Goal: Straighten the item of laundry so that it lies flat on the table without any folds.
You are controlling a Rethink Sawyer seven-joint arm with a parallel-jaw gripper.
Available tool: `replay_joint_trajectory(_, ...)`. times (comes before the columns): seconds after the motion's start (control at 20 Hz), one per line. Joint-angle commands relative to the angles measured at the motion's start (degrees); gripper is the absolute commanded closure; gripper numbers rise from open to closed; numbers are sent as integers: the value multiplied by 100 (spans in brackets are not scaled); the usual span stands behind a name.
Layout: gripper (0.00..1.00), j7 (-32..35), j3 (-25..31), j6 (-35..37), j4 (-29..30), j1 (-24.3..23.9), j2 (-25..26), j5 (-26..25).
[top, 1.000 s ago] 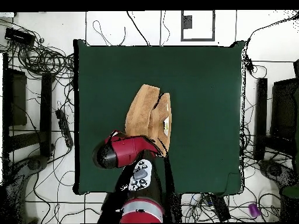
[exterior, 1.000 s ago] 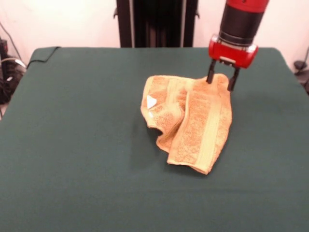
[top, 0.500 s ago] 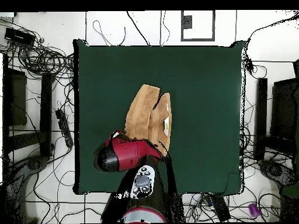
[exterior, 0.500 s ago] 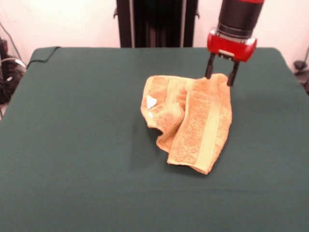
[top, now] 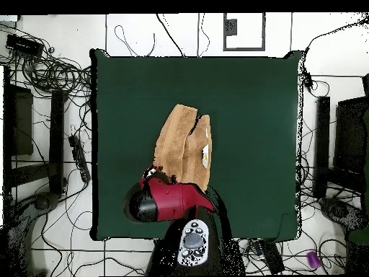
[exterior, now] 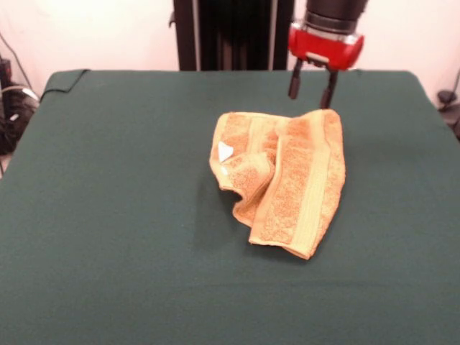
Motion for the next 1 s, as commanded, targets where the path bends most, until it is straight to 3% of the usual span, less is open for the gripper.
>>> replay_joint_trajectory(0.05, 0, 577, 181, -679, 625, -259, 82, -184)
replay_joint_trajectory(0.5, 0, 583, -125, -1433, 945, -517, 175, -529)
replay_joint_trajectory(0.8, 0, 674, -249, -1831, 1038, -577, 325, -463)
replay_joint_trajectory(1.0, 0, 869, -396, -2075, 1024, -405, 510, -158)
